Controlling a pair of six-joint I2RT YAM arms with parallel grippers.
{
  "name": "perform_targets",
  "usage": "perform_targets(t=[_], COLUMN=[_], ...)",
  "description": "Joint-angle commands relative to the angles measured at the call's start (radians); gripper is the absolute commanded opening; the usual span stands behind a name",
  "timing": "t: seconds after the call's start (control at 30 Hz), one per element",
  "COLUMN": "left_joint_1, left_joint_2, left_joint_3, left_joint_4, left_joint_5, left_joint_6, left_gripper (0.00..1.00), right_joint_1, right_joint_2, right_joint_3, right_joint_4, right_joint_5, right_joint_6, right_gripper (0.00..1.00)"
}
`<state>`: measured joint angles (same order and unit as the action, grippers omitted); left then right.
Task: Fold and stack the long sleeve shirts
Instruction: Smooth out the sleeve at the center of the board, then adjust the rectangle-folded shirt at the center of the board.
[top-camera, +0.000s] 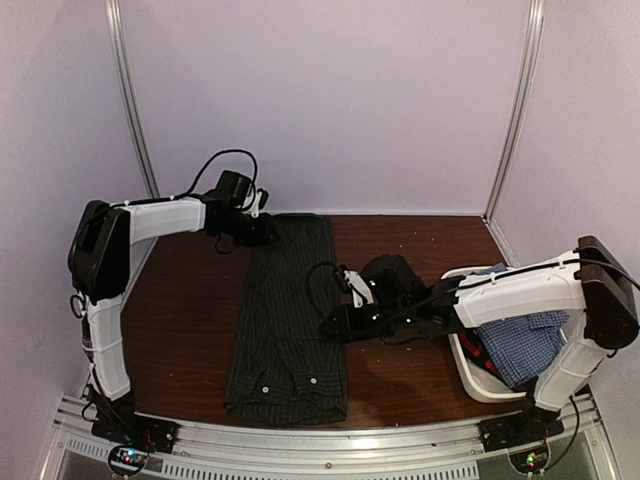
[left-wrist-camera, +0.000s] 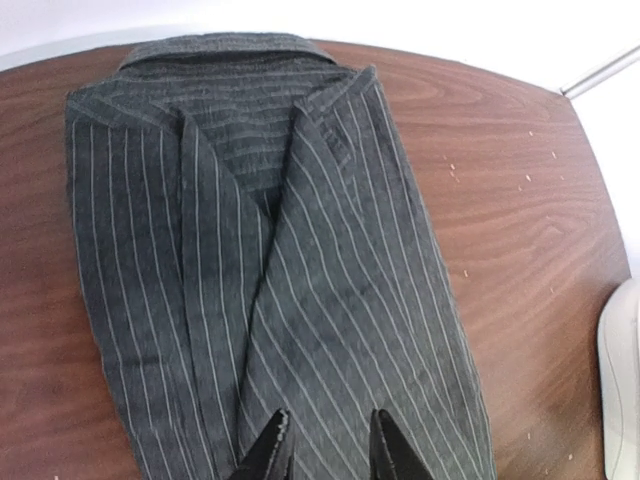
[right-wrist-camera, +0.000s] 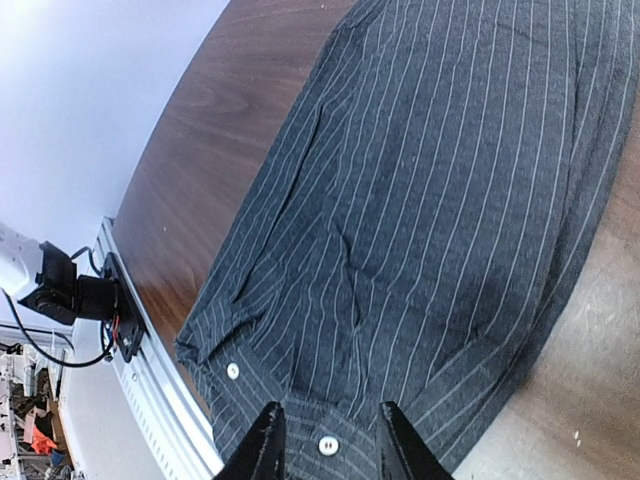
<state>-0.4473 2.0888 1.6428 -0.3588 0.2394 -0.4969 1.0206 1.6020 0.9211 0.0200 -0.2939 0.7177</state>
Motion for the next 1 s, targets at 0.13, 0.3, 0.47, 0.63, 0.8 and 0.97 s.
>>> perform_targets(t=[0.13, 0.3, 0.47, 0.63, 0.8, 0.97], left_joint_1=[-0.034, -0.077, -0.111, -0.138, -0.158, -0.164], left_joint_2=[-0.168, -0.211, -0.194, -0.138, -0.073, -0.009], left_joint_3=[-0.350, -0.469, -0.515, -0.485, -0.424, -0.352], left_joint_4=[0.148, 0.211, 0.259, 0.260, 0.257, 0.249], left_joint_5=[0.041, 0.031, -0.018, -0.057, -0.066, -0.056], left_joint_6=[-0.078, -0.121, -0.168, -0.198, -0.219, -0.235], left_gripper=[0.27, 0.27, 0.27, 0.27, 0.27, 0.27], right_joint_1=[-0.081, -0.117, -0.164, -0.210, -0.241, -0.275], right_joint_2=[0.209, 0.299, 0.356, 0.360, 0.354, 0.350], right_joint_3=[0.162, 0.178, 0.152, 0.092, 0.050, 0.047], right_joint_4=[0.073, 0.128, 0.182, 0.227, 0.235, 0.220], right_joint_5=[-0.063, -0.093, -0.099, -0.098, -0.108, -0.108], right_joint_6=[-0.056, -0.044, -0.023, -0.009, -0.017, -0.032], right_gripper=[0.32, 0.32, 0.32, 0.33, 0.33, 0.34])
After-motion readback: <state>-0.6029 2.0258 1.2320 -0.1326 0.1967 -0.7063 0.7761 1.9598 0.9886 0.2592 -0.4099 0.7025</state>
